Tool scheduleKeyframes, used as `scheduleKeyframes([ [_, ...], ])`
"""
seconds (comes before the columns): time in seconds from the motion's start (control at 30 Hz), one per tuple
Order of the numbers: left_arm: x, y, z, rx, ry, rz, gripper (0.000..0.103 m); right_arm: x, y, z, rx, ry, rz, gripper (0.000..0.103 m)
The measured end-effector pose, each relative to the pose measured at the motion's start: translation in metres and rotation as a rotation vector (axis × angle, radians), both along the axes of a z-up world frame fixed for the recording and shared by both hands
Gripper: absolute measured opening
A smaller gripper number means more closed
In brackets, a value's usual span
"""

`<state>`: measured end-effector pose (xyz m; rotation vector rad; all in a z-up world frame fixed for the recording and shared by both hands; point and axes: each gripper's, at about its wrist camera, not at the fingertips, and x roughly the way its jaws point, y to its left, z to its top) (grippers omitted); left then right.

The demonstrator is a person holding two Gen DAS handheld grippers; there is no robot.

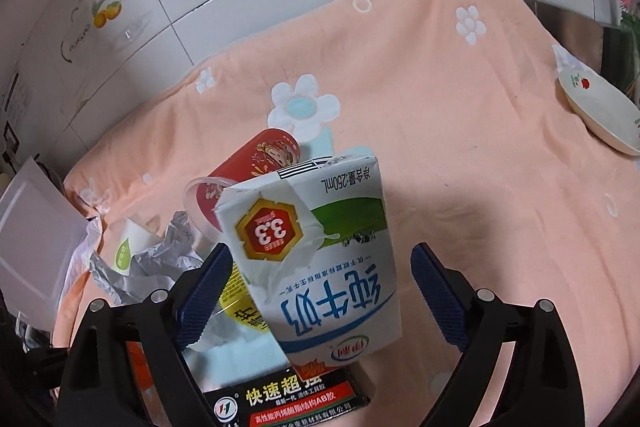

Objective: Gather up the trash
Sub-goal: 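Grasp the white milk carton with the right gripper while the left gripper lifts the Ovaltine wrapper, then carry the milk carton and Ovaltine wrapper over the green basket and open both grippers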

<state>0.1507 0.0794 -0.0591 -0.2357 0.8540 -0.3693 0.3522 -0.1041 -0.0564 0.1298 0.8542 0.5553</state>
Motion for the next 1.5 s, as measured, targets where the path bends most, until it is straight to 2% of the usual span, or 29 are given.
scheduleKeyframes([
  [0.1, 0.000, -0.001, 0.000, 0.001, 0.002, 0.000, 0.048, -0.002, 0.003, -0.001, -0.011, -0.003, 0.007, 0.075],
  [0.33, -0.001, -0.005, 0.002, -0.002, -0.006, -0.012, 0.048, -0.021, 0.000, 0.008, -0.005, -0.042, 0.007, 0.074],
  [0.47, -0.005, -0.011, 0.007, -0.005, -0.013, -0.023, 0.048, -0.040, -0.008, 0.024, 0.006, -0.073, -0.001, 0.074],
  [0.67, -0.013, -0.027, 0.014, -0.014, -0.026, -0.050, 0.048, -0.081, -0.036, 0.043, 0.025, -0.095, -0.039, 0.074],
  [0.83, -0.022, -0.051, 0.019, -0.022, -0.038, -0.104, 0.048, -0.123, -0.073, 0.047, 0.011, -0.074, -0.124, 0.074],
  [1.0, -0.030, -0.083, 0.020, -0.030, -0.039, -0.174, 0.048, -0.168, -0.120, 0.037, 0.015, -0.022, -0.230, 0.074],
  [1.33, -0.042, -0.155, 0.017, -0.037, -0.032, -0.328, 0.048, -0.248, -0.190, 0.002, -0.105, 0.029, -0.383, 0.074],
  [1.5, -0.049, -0.190, 0.010, -0.023, -0.021, -0.401, 0.048, -0.281, -0.218, -0.029, -0.192, 0.093, -0.454, 0.074],
])
